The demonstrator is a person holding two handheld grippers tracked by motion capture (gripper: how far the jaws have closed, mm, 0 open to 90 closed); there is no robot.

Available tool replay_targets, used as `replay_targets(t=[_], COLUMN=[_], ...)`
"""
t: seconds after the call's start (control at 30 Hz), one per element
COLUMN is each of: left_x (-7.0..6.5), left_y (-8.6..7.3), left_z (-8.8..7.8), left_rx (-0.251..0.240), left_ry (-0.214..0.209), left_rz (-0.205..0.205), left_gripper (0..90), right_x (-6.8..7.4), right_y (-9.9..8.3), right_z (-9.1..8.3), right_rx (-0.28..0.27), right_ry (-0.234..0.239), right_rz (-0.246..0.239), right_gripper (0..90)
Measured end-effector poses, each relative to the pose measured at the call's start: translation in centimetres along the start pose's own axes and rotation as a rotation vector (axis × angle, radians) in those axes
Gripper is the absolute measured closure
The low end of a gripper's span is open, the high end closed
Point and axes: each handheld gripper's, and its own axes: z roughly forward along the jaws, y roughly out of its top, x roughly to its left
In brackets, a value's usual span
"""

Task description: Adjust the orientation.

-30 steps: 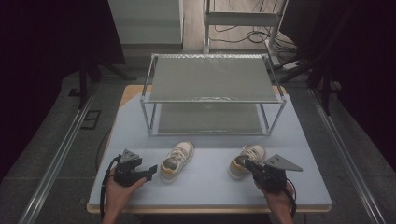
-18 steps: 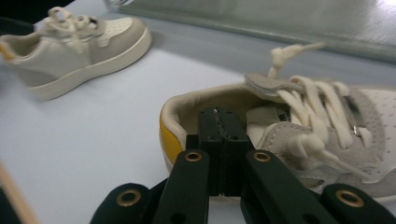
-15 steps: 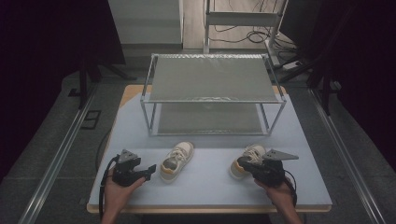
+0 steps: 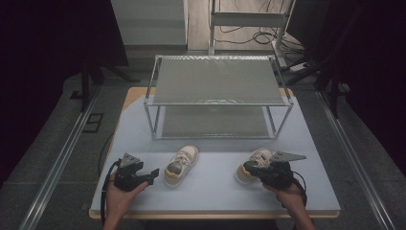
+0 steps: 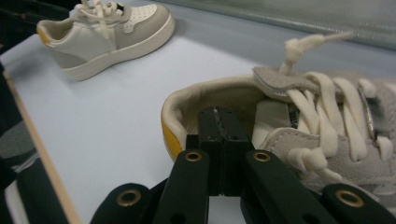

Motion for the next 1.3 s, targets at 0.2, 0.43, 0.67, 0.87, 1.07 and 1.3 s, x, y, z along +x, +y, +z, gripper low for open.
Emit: replay_targets(t=[0.2, 0.43, 0.67, 0.87, 1.07, 1.3], left_x=[-0.2, 0.2, 0.0, 0.0, 0.1, 0.2], left_y=[0.0, 0.0, 0.1, 0.0, 0.1, 0.1], left_z=[0.1, -0.2, -0.3, -0.2, -0.4, -0.4], left_rx=[0.001, -0.007, -0.007, -0.007, -0.012, -0.015], left_ry=[-0.002, 0.004, -0.001, -0.007, -0.009, -0.011], left_rz=[0.004, -0.008, -0.001, -0.006, -0.01, -0.013], left_gripper=[28.6, 28.6, 28.6, 28.6, 28.6, 28.6], right_x=[-0.3, -0.5, -0.9, -1.2, -1.8, -2.6], right_y=[0.9, 0.6, 0.0, -0.1, -0.3, -0.5], right_z=[1.9, 1.4, 0.3, -0.2, -0.7, -1.7], right_rx=[0.073, 0.087, 0.12, 0.129, 0.133, 0.145], right_ry=[0.015, 0.044, 0.092, 0.105, 0.116, 0.095], right_rz=[0.006, 0.004, -0.012, -0.021, -0.014, -0.015], right_gripper=[89.9, 90.0, 90.0, 90.0, 90.0, 89.9])
